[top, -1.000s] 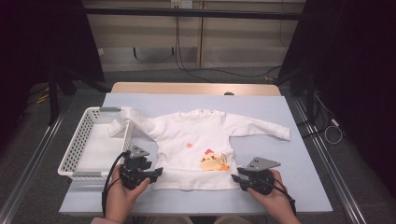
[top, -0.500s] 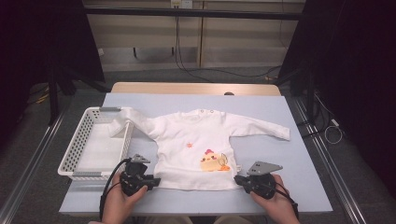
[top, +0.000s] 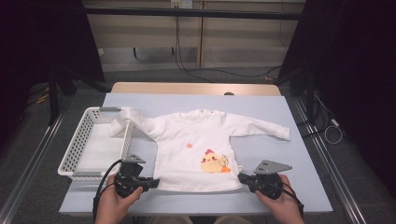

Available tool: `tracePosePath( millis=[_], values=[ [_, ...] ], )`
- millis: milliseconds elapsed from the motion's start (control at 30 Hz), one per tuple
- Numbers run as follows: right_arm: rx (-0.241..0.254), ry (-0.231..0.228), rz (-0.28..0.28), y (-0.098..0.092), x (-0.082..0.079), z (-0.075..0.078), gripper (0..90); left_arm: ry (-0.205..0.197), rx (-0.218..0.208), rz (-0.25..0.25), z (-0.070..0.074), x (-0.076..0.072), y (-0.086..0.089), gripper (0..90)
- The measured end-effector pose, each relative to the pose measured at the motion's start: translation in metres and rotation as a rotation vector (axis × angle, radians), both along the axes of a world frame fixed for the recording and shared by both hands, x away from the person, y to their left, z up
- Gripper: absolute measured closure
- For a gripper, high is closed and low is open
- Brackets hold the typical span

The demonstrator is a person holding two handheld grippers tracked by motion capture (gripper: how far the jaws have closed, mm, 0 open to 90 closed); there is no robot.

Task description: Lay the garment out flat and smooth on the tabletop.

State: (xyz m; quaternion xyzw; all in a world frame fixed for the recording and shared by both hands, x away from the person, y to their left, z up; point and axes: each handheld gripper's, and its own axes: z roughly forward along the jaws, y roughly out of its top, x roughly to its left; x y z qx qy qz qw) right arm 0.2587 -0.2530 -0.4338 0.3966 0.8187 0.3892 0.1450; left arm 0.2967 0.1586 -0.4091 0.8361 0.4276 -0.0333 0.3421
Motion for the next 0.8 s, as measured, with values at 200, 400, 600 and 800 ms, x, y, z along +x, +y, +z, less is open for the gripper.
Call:
tracePosePath(
  millis=[200, 400, 600, 800],
  values=[
    [-0.005, -0.010, 0.027, 0.001, -0.006, 0.001, 85.7, 0.010, 0.020, 0.020, -0.004, -0.004, 0.005, 78.5],
    [-0.036, -0.067, -0.028, 0.001, 0.003, 0.000, 65.8, -0.058, 0.048, 0.050, 0.000, 0.007, 0.004, 55.5],
    [-0.049, -0.076, -0.092, -0.001, 0.030, -0.005, 64.0, -0.122, 0.091, 0.041, 0.001, 0.024, -0.018, 35.0],
    [-0.090, -0.097, -0.192, -0.018, 0.070, -0.013, 65.5, -0.148, 0.090, 0.039, -0.004, 0.047, -0.037, 26.9]
  ],
)
